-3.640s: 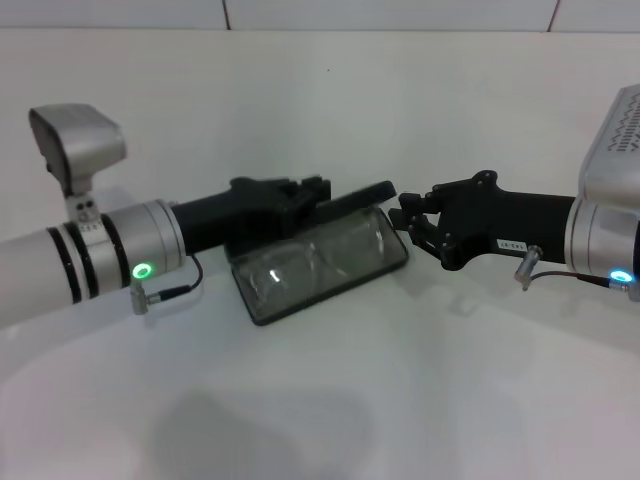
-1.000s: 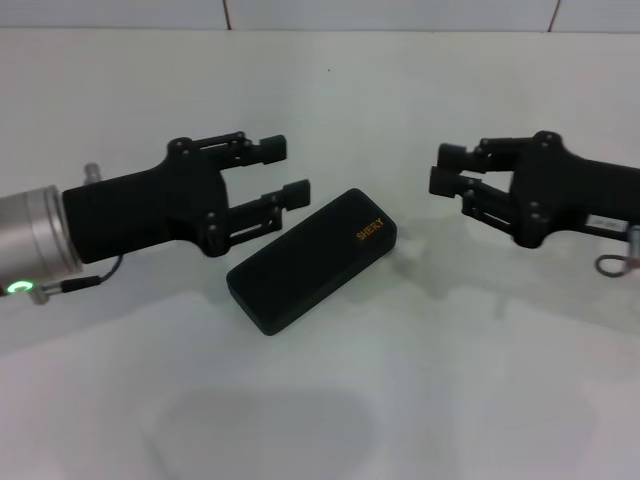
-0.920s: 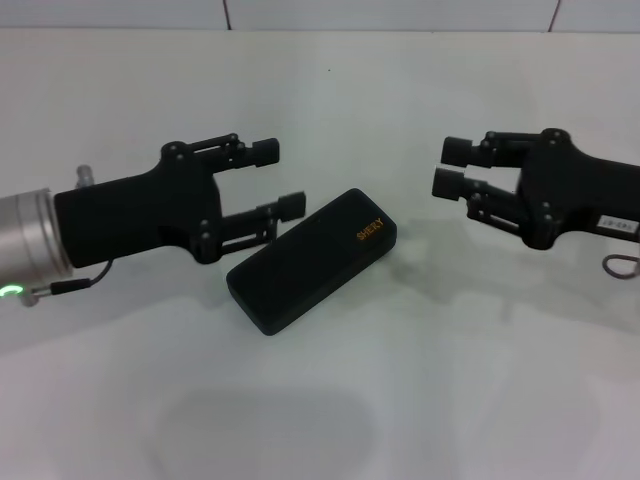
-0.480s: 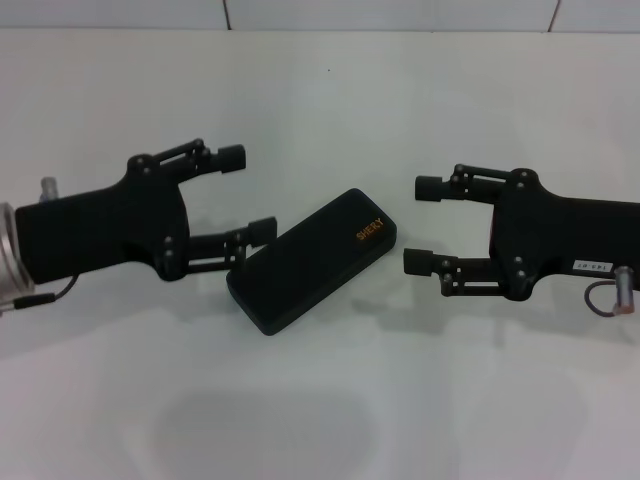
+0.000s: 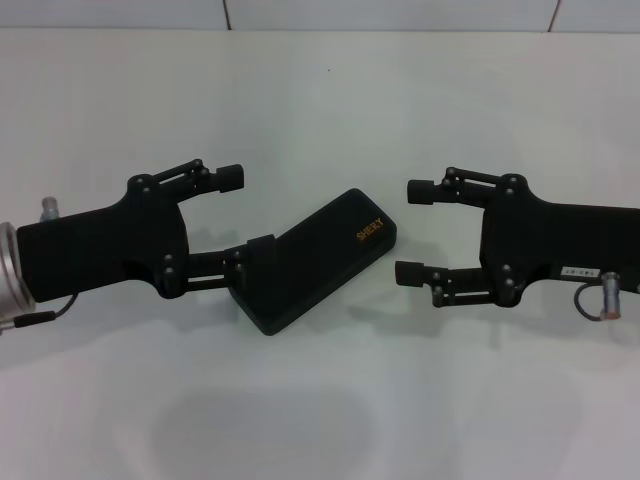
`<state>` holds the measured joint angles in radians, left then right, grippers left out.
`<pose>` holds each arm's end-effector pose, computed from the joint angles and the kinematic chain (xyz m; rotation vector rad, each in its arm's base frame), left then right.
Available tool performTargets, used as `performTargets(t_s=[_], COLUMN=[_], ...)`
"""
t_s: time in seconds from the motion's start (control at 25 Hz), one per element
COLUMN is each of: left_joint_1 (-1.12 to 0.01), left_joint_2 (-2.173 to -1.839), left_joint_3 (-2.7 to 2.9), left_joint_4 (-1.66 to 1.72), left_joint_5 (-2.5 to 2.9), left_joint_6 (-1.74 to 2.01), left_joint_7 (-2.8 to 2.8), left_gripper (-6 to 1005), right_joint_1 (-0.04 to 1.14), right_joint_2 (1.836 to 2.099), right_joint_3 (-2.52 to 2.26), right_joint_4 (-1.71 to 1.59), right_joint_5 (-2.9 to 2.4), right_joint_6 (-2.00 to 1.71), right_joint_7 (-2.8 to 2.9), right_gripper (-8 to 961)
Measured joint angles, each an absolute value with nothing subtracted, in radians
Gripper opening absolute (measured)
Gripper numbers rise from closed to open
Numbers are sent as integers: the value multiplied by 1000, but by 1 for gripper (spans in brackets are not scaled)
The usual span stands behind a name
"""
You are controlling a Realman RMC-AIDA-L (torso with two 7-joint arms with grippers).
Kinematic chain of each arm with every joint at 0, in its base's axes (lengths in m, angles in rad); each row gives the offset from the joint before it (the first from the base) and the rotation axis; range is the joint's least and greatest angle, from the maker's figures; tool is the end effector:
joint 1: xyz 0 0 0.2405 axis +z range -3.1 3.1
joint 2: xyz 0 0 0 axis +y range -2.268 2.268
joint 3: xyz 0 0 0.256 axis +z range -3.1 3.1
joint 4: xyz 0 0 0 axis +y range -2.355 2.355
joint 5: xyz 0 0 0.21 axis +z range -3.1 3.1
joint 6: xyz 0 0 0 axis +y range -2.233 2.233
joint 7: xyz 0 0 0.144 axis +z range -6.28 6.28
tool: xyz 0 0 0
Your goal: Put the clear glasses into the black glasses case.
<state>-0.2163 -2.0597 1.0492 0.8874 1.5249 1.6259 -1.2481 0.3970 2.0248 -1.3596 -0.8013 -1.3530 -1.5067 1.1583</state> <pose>-0.2607 0.2734 0.0236 -2.6409 -0.3382 -0.9311 0.2007 0.3059 -0.0184 -2.8085 0.0730 0.9796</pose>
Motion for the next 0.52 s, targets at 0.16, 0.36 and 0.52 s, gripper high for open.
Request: performTargets(t_s=[0.16, 0.36, 0.52], left_joint_1=[-215, -215, -215], left_joint_2=[-2060, -2060, -2061], left_joint_3=[1049, 1049, 1049], left_joint_4=[887, 888, 888], left_joint_5=[1526, 1527, 1527], left_joint_6=[1626, 1623, 1619], left_joint_7=[-1248, -1247, -1247], left_gripper=[883, 883, 883], right_joint_1=[406, 414, 423], right_joint_2=[2025, 2026, 2028], right_joint_3=[-1363, -1364, -1364], right_joint_4=[-787, -786, -768], right_joint_5=[-1350, -1348, -1338], right_joint_6=[-1502, -1502, -1503], right_joint_7=[1158, 1158, 1157], right_gripper=[834, 832, 832])
